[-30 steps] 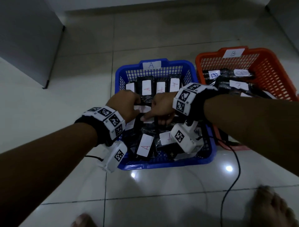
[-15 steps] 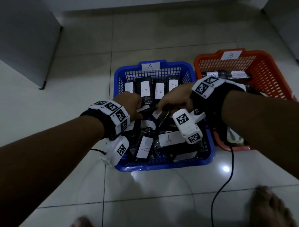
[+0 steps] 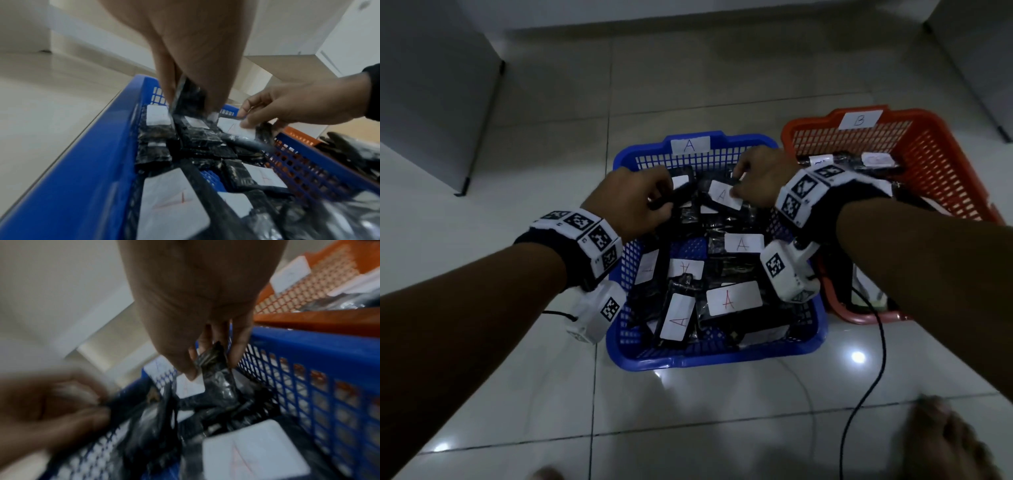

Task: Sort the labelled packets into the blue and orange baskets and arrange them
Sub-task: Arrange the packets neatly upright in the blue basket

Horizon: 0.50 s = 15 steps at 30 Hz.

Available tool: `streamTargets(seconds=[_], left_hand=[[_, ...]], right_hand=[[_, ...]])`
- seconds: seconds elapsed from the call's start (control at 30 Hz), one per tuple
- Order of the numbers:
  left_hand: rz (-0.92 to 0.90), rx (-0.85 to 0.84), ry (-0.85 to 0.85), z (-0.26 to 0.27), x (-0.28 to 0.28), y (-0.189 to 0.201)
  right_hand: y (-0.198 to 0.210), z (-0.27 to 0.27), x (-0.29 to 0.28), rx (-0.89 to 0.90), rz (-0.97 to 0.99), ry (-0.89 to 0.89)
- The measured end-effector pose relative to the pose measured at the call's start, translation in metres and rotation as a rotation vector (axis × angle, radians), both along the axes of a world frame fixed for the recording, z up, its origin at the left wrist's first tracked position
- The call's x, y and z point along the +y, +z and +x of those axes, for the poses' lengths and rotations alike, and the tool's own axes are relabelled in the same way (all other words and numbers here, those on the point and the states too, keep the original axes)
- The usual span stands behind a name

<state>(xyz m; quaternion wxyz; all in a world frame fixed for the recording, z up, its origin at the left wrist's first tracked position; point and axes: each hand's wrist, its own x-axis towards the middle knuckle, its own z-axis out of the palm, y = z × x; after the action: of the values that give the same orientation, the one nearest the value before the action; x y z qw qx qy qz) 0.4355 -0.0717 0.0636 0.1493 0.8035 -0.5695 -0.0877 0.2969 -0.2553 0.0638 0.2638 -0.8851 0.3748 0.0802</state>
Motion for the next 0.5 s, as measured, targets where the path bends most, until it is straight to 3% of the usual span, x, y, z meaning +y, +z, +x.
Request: streamTargets(seconds=[0.1, 0.2, 0.3, 0.4, 0.5], left_hand=[[-0.036, -0.170, -0.030, -0.002, -0.008, 0.004], [0.087, -0.261, -0.040, -0.005, -0.011, 0.000], [0.139, -0.245, -0.068, -0.007, -0.007, -0.007], [0.134, -0.215, -0.064, -0.008, -0.002, -0.007], [0.437, -0.181, 0.011, -0.010, -0.003, -0.004]], right_hand=[[-0.006, -0.002, 0.005, -0.002, -0.134, 0.102], [-0.002, -0.003, 0.009, -0.085, -0.188, 0.124], [0.001, 0.003, 0.019, -0.118, -0.029, 0.168], [0.000, 0.005, 0.034, 0.026, 0.132, 0.342], [-0.005, 0.005, 0.047, 0.179, 0.186, 0.481]])
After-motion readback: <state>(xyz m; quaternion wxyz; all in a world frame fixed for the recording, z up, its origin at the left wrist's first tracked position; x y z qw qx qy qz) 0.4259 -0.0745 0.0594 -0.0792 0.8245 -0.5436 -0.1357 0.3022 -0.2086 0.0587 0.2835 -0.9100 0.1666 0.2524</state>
